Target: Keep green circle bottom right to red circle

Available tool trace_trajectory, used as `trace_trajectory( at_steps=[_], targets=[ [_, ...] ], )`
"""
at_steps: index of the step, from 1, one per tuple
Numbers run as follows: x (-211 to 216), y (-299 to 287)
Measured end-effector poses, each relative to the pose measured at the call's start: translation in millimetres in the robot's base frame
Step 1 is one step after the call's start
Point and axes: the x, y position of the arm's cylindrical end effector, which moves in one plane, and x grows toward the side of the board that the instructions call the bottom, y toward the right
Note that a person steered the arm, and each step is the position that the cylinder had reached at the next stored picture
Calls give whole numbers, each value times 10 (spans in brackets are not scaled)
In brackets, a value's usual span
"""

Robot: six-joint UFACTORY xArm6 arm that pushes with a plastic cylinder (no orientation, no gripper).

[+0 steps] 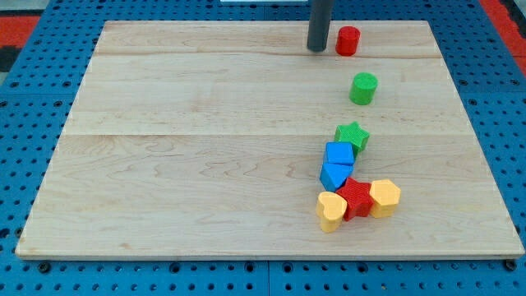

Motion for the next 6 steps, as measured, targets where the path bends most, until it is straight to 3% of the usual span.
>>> trace_trajectory(
  at_steps=[1, 2, 3, 4, 6],
  targets=[
    [873, 176],
    [963, 441],
    [630, 818],
    [178, 719],
    [435, 1131]
  ],
)
